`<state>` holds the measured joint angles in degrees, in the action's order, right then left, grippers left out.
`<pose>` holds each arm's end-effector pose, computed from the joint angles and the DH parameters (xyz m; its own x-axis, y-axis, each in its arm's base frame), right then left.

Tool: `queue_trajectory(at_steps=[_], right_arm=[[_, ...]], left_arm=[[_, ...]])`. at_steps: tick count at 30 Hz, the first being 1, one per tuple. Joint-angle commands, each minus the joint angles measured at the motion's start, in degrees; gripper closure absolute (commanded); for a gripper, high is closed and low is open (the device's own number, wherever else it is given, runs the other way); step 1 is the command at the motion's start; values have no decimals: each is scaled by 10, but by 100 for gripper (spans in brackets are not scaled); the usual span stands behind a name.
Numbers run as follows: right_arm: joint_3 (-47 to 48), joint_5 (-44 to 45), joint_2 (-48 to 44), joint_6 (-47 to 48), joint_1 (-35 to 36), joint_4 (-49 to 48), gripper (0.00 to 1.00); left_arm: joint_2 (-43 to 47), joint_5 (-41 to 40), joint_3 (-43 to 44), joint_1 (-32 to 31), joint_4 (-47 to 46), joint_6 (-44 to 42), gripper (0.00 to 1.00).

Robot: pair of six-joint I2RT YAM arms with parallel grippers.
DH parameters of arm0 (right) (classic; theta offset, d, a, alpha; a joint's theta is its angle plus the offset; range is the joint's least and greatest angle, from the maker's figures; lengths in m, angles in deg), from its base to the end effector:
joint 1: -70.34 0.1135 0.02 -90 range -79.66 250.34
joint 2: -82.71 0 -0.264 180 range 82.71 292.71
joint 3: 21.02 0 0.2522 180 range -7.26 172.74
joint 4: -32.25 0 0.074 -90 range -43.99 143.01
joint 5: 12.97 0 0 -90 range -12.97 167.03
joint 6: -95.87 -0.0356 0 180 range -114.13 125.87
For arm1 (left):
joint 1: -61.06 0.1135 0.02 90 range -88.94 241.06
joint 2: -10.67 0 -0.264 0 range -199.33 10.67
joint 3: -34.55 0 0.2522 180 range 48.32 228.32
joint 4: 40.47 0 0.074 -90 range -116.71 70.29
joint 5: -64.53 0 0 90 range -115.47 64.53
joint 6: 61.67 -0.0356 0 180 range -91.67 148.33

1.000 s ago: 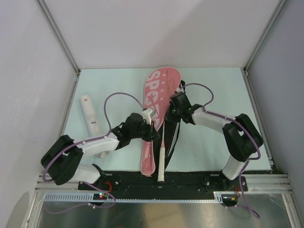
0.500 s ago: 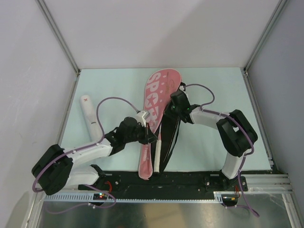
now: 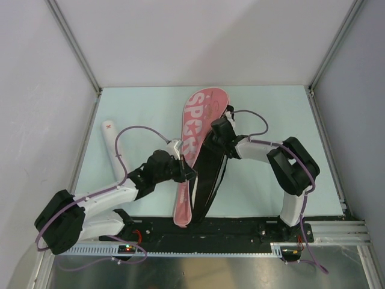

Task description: Pack up the badminton gear

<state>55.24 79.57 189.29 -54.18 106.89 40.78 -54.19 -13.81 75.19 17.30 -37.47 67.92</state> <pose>0.3210 0.2360 0.1705 -0.7430 0.5267 -0.4129 0.1534 0.7346 0.6609 0.1645 -0.1675 0.1992 -0.7690 -0.1278 -0.6264 0.4115 0.6509 -0.6380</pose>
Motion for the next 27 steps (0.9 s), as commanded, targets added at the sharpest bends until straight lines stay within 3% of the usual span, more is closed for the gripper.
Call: queue_trajectory(at_steps=[1,4,11,13,19,27], right_arm=[[34,92,18,-32,7,-61,100],[34,93,19,-35,12,-46,97],[28,78,-46,24,14,91,57],[20,81,-77,44,13,141,49],[-25,116,-154,107,2,204,40],[-53,27,-195,132,-44,183,39]], left_arm=[[21,36,-4,-13,-27,29,100],[14,27,-12,-13,-26,34,95],[22,15,-20,-13,-26,32,72],[26,12,-20,-13,-25,30,65],[20,9,-1,-13,-11,9,54],[-26,27,25,-19,-5,6,55]])
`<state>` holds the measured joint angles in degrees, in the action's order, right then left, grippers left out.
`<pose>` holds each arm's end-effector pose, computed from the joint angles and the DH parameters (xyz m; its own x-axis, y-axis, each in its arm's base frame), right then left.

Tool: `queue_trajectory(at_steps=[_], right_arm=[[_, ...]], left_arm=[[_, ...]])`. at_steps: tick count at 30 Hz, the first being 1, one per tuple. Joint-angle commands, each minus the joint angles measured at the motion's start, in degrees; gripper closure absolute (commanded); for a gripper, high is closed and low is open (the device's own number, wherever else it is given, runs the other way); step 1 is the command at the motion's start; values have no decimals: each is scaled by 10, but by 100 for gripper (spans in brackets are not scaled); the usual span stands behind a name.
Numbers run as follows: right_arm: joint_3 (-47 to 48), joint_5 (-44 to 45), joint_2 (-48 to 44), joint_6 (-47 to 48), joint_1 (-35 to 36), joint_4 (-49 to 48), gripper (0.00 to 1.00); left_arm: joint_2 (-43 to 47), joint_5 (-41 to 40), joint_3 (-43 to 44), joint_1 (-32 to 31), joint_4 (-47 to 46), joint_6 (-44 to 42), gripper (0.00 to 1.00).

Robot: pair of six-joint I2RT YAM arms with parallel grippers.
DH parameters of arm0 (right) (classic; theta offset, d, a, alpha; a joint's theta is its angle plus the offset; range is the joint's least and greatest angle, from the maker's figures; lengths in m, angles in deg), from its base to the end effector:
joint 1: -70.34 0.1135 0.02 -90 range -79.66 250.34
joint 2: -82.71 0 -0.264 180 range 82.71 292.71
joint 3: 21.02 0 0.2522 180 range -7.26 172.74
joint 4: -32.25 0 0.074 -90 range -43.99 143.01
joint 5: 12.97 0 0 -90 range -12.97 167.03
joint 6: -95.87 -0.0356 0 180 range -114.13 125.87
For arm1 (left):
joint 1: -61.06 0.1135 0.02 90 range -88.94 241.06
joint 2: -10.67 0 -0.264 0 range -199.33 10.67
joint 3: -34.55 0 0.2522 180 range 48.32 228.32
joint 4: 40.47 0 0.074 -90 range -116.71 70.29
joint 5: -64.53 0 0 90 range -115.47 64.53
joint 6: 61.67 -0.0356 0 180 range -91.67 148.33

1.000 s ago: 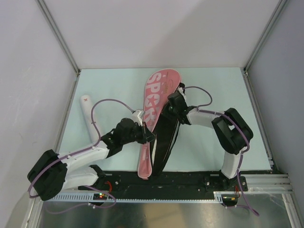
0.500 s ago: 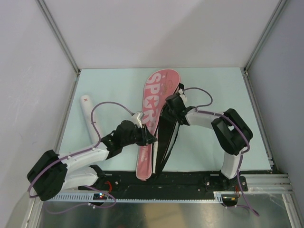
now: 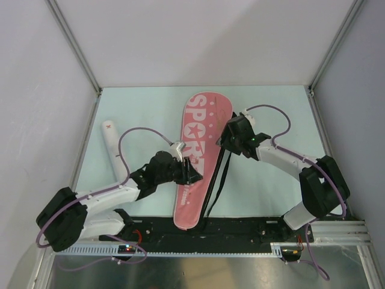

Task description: Pack up the badminton gear

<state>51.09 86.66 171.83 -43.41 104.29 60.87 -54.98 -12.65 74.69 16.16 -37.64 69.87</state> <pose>0.2799 0.1813 0.2257 -0.7306 0.4089 -0.5468 0.1535 0.8787 0.4520 0.1605 -0.1711 0.1938 -0.7998 -0.1158 -0.5889 0.3957 0.6360 -0.6625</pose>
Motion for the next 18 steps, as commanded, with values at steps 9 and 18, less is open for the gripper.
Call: queue_trajectory(at_steps=[9,18], right_arm=[[-20,-133,34,43,-62,-88,36],[-19,-144,97,53,-78,-106,36]], left_arm=[[-86,1,44,-23,-7,-21,59],[-141,-18,38,-38,-14,-18,60]])
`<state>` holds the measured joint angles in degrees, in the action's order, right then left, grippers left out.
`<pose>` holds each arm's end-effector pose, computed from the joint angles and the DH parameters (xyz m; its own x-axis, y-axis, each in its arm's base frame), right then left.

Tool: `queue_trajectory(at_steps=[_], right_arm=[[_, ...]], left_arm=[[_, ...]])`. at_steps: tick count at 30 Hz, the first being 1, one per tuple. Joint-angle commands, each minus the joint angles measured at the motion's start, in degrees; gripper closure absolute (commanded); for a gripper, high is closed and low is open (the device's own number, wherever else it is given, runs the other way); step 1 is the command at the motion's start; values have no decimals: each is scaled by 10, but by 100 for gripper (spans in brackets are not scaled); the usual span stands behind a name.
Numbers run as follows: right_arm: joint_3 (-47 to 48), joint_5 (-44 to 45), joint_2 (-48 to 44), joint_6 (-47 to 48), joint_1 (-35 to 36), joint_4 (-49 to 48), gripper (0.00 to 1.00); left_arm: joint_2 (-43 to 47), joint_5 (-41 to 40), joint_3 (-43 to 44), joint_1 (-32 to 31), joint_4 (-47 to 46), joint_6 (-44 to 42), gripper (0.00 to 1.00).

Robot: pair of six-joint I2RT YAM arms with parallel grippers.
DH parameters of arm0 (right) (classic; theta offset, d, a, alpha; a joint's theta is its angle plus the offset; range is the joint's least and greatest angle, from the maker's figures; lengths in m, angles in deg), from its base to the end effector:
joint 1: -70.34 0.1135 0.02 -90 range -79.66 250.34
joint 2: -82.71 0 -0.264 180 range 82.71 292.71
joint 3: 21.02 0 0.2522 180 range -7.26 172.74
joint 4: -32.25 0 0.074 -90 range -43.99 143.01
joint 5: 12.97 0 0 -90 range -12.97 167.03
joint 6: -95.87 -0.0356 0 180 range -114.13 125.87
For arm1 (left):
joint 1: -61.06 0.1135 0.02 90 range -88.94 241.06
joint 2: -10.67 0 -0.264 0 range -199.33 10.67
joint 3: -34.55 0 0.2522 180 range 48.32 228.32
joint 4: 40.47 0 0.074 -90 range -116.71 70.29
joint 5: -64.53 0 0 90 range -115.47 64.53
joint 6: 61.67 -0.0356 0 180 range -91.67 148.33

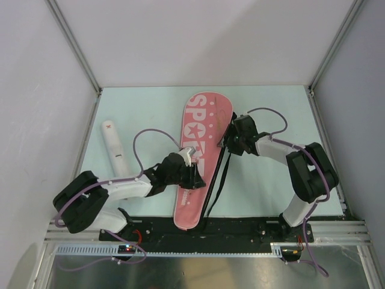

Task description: Pack up the badminton gear

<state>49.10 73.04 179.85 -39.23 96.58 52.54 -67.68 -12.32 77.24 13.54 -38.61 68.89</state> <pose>0.3144 0.1577 0.1804 -0.8078 0.3896 -0.4424 0.1258 0.8471 0.5164 0.1681 -0.1956 0.1589 -0.8587 0.0002 -0.5125 0.3707 0.6906 -0.6210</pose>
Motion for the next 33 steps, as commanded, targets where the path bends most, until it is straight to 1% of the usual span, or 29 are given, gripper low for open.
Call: queue_trajectory(at_steps=[1,7,11,13,17,20,21,22,25,26,28,31,33], right_arm=[[0,-6,24,10,-2,-19,36],[1,-20,60,3,13,-30,37],[0,-23,80,-3,22,-37,42],[0,-21,86,-4,24,-39,49],[0,-17,80,7,23,-40,72],[0,-7,45,33,17,-43,90],[1,-6,32,43,15,-43,95],[3,-5,13,60,13,-43,97],[20,3,-42,112,12,-25,100],[32,6,-57,135,12,-16,100],[57,13,-87,182,14,10,100],[100,30,-125,248,16,56,100],[129,35,-146,289,14,84,100]], left_arm=[[-13,-26,10,-15,-5,-7,60],[1,-48,7,-17,-6,-13,59],[26,-64,9,-17,-3,-22,59],[47,-78,18,-17,13,-33,59],[97,-127,60,-16,87,-76,55],[140,-174,104,-10,161,-119,50],[153,-188,117,-7,176,-134,47],[171,-205,127,-2,191,-142,43],[224,-231,143,18,211,-152,11],[239,-230,144,30,214,-152,6],[270,-222,143,55,217,-152,2],[314,-214,131,90,220,-153,1],[341,-227,122,107,221,-150,0]])
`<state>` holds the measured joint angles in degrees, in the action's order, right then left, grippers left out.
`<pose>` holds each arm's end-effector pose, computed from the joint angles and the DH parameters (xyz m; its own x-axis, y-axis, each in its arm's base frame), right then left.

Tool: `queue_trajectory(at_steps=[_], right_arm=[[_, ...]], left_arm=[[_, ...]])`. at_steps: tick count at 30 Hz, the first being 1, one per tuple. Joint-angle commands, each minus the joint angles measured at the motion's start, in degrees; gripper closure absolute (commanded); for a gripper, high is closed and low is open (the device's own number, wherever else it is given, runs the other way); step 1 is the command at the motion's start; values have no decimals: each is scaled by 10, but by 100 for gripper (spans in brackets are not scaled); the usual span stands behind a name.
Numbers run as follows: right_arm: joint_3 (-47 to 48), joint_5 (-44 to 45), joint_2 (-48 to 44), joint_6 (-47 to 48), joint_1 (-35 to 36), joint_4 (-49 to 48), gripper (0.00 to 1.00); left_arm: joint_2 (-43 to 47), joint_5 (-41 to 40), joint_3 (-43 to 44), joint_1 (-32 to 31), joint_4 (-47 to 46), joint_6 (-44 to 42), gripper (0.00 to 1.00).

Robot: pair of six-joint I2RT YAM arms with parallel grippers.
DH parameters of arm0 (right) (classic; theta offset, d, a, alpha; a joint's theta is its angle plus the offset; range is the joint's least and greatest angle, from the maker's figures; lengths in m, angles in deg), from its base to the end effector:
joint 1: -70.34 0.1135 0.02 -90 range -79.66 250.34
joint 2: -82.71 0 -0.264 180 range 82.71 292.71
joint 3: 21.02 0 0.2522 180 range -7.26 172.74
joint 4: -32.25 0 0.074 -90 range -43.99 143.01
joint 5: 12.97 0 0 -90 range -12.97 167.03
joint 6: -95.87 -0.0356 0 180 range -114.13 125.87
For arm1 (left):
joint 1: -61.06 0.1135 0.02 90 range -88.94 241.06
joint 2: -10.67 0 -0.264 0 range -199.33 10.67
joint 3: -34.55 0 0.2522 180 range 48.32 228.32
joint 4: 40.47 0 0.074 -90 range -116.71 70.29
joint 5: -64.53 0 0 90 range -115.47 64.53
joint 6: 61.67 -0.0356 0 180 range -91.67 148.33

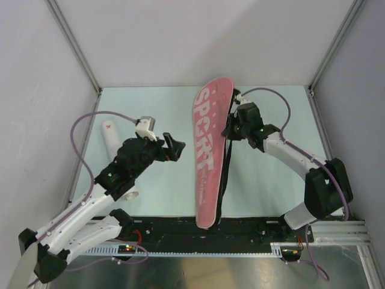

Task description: Pack up the badminton gear

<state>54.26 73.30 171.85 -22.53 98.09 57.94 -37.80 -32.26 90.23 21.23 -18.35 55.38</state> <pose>0.3045 0.1628 0.2473 -0.7378 0.1481 -0.6586 -0.1797 0.8973 0.4032 0.1569 -0.1254 0.3146 -0.4253 -0.2333 -0.8745 0.3984 0.8193 -0.4124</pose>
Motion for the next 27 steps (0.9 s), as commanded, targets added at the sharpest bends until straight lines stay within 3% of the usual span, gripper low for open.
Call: queue_trajectory(at_steps=[1,6,11,17,21,27], right_arm=[[95,33,-75,138,-3,43,100],[202,74,-92,252,-1,129,100],[271,105,-74,393,16,172,100],[228,110,-68,547,37,119,100],[151,124,-64,620,71,75,100],[32,162,-56,619,147,7,100]], left_arm=[[53,-38,-14,37,21,-13,0],[98,-68,-26,78,42,-5,0],[81,-52,5,120,85,26,0],[54,-58,35,182,126,118,5],[44,-40,53,239,133,166,6],[13,-2,90,300,137,186,6]])
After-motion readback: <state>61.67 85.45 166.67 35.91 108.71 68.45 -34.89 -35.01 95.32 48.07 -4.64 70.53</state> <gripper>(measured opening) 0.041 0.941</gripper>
